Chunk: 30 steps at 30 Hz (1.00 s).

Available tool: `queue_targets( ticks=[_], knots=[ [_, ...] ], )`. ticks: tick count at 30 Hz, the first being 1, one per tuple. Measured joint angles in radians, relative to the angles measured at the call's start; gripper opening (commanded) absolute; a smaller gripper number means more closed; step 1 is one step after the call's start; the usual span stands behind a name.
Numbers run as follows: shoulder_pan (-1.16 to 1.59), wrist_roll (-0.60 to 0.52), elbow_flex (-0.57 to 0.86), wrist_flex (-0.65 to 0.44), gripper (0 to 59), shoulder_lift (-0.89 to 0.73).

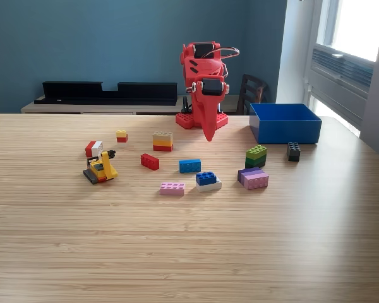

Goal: Grasp a lego block and put it in the bin.

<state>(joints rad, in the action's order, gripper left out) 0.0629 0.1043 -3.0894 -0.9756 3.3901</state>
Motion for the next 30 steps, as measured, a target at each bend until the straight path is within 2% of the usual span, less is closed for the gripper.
queue_targets(
  ticks=[6,8,18,30],
  knots=[
    [0.000,0.000,0.000,0.000,0.3,0.000],
    [0.000,0.000,0.000,0.000,3.7,0.000],
    [0.000,-0.049,0.000,0.000,13.2,0.000],
    [0.021,-0.077,0.086,0.006,17.8,0.000]
  ],
)
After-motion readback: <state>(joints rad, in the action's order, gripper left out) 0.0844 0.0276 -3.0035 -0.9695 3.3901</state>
